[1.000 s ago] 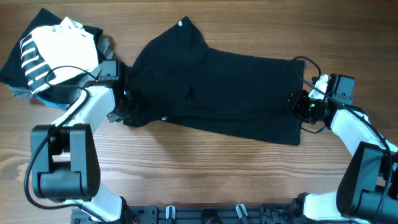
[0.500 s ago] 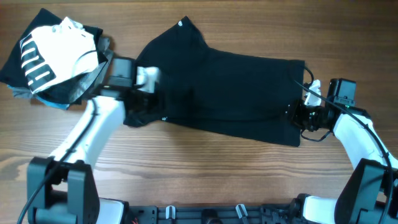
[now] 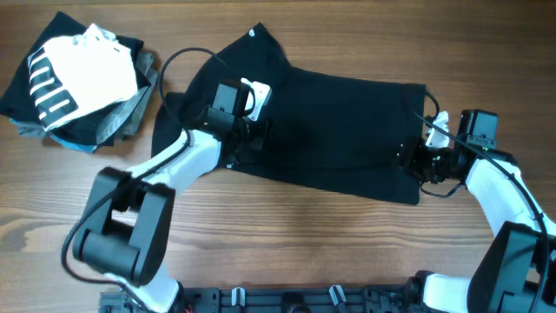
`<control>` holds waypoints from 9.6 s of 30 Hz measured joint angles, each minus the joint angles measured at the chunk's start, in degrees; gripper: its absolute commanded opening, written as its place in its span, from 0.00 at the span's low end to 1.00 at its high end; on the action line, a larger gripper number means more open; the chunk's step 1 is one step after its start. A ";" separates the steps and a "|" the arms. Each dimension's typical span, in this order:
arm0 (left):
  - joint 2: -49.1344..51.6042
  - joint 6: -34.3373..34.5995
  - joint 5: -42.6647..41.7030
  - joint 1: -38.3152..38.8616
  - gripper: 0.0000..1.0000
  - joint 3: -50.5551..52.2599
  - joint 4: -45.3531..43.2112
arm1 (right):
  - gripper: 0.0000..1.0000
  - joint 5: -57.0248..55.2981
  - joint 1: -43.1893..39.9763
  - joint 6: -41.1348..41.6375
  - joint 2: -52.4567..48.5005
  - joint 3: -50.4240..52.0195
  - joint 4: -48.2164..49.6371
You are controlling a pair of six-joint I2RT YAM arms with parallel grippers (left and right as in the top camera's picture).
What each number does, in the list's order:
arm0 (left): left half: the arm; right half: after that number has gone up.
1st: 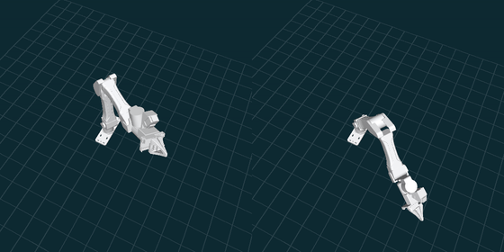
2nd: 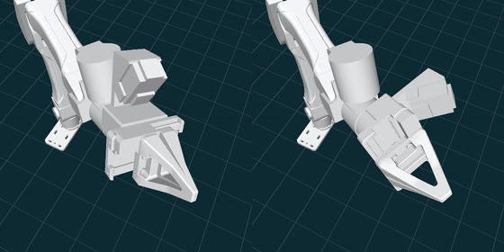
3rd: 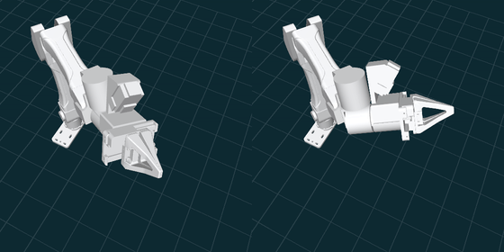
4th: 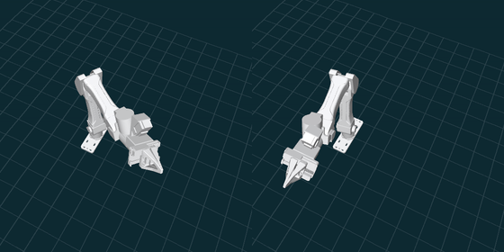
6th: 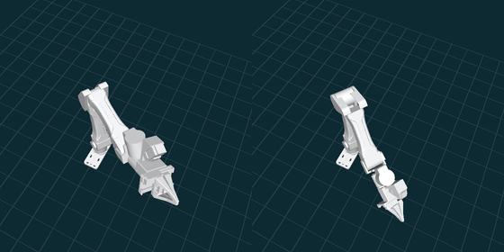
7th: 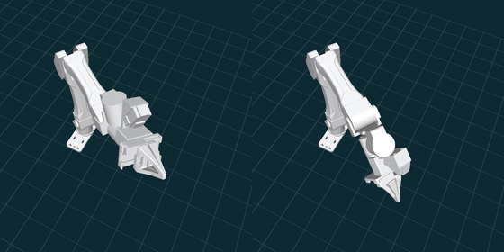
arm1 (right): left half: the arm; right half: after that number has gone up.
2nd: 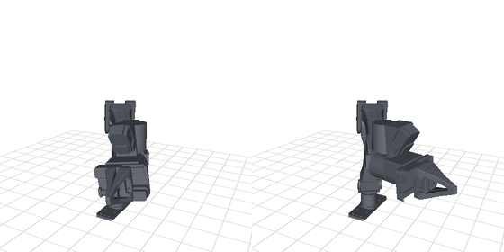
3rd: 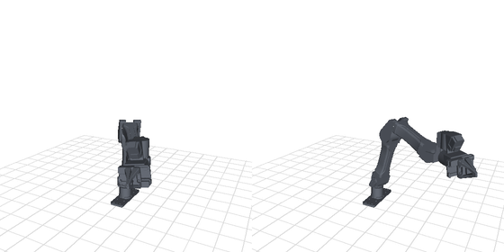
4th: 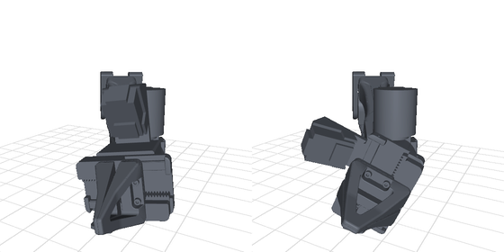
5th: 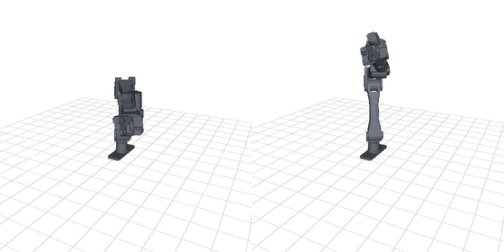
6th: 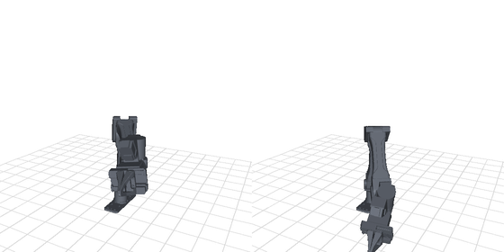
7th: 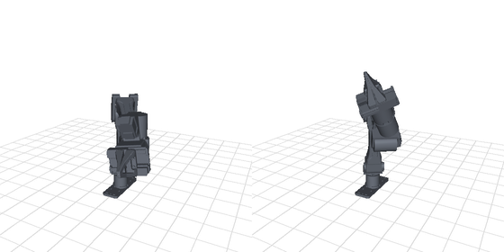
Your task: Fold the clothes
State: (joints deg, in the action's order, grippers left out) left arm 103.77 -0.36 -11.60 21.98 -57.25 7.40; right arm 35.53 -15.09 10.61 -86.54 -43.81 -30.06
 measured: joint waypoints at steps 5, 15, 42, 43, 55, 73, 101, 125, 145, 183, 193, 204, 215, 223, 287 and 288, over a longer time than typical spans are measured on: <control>2.78 0.15 2.12 0.00 0.31 0.00 -2.03 | 0.47 0.00 0.00 0.00 0.00 0.00 0.00; 2.84 4.63 3.02 -0.61 0.04 -0.02 -7.80 | 0.52 0.00 0.00 0.00 0.00 0.00 -0.04; -1.25 8.39 2.78 -4.35 0.61 -1.36 -2.93 | 0.64 -1.25 0.00 0.70 0.00 -0.07 -6.64; 0.66 8.39 2.78 -4.20 0.58 -1.38 -3.89 | 0.60 -1.31 0.00 0.85 0.00 -0.07 -7.91; 5.01 8.13 2.78 -2.91 0.04 -1.38 -7.96 | 0.12 -8.63 0.00 8.02 0.00 5.38 -10.47; 3.45 14.14 3.19 -9.01 0.78 -1.42 -7.26 | 0.26 -8.09 -0.04 19.78 2.62 11.50 -0.61; 7.78 1.01 -2.78 -16.44 0.04 -1.64 -6.21 | 0.31 -7.41 -0.04 19.78 2.67 11.50 -0.17; 2.69 0.74 2.71 -17.44 0.74 -3.15 -8.26 | 0.54 -5.81 0.07 20.00 2.93 11.47 0.94; -3.26 0.83 9.64 -18.34 0.45 -3.98 27.80 | 0.57 -4.90 0.07 19.96 3.10 11.39 1.01; -1.77 5.20 13.64 -23.69 0.61 -6.54 35.06 | 0.59 -4.81 0.07 19.32 3.15 11.37 0.83; -1.86 5.38 9.88 -23.69 0.04 -2.58 25.29 | 0.59 -4.74 0.07 19.32 3.15 11.37 0.85; -1.86 3.21 10.25 -23.65 0.05 -6.73 15.23 | 0.59 -4.70 0.07 19.32 3.15 11.37 0.87; -1.86 2.45 10.75 -23.65 0.60 -7.21 33.22 | 0.59 -4.70 0.07 19.32 3.15 11.32 0.85; -1.88 2.99 10.84 -23.98 0.36 -5.46 31.54 | 0.59 -4.70 0.07 19.32 3.15 11.32 0.85; -24.96 14.27 1.27 -38.97 0.73 2.36 48.43 | 0.04 -12.81 -0.44 19.21 -3.89 2.56 -9.31; -24.96 14.27 1.29 -38.97 0.73 3.45 47.23 | 0.04 -12.76 -0.44 19.17 -3.89 2.54 -9.51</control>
State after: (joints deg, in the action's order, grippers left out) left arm 78.81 13.91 -10.31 -16.99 -53.80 54.63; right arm 22.76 -15.53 29.78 -90.43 -41.28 -39.57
